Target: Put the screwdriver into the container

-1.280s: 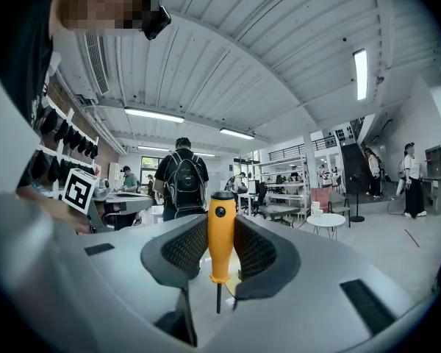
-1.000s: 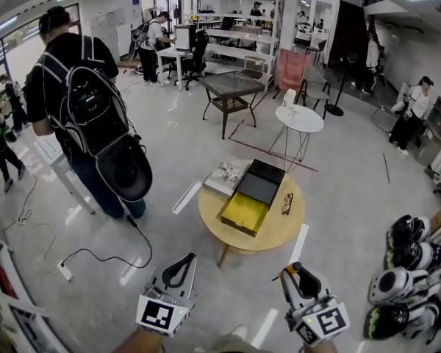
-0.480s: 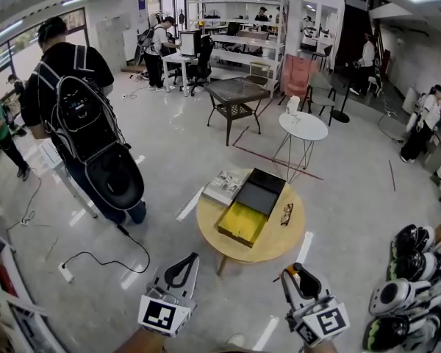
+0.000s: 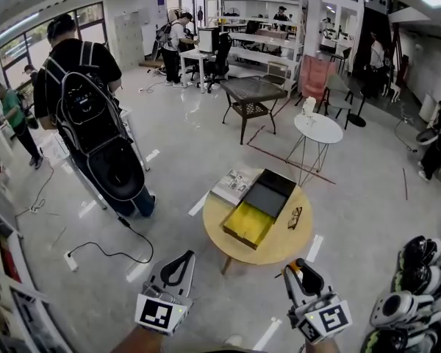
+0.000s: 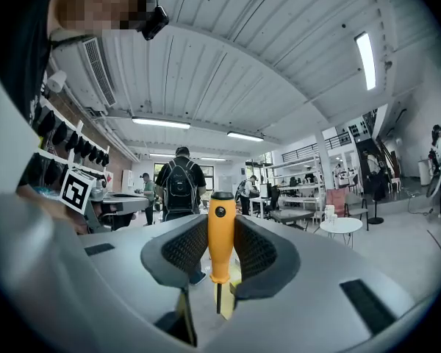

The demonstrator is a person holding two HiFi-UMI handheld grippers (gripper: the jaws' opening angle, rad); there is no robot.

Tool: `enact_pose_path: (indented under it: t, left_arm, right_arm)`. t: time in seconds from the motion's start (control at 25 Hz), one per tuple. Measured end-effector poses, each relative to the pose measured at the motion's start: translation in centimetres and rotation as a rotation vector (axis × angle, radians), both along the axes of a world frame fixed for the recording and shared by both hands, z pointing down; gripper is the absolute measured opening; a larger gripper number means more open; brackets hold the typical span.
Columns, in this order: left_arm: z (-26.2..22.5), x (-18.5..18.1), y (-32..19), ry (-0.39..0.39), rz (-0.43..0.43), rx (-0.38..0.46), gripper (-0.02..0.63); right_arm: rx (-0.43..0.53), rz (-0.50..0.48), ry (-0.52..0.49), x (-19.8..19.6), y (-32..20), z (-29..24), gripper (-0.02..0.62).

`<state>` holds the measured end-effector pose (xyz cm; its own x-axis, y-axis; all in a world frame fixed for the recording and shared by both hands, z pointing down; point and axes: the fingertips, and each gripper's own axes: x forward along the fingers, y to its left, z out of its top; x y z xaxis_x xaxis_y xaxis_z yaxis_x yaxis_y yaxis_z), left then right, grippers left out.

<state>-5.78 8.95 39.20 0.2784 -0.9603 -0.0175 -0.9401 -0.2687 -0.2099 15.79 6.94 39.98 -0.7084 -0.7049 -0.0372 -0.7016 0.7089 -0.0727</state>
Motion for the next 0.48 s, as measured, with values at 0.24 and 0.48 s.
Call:
enact_pose_path:
  t: [0.24,0.48]
  left_arm:
    - [-0.6,0.4,2.5,0.004,0.023,0.038,0.017]
    - [0.0,-1.0,1.7,0.012,-0.023,0.025,0.017]
  right_arm:
    - [-0.010,-0.036,0.004,-0.6,1.0,0.4,0.123]
    - [-0.007,-0.031,0.013,-0.7,0.7,0.5,0.123]
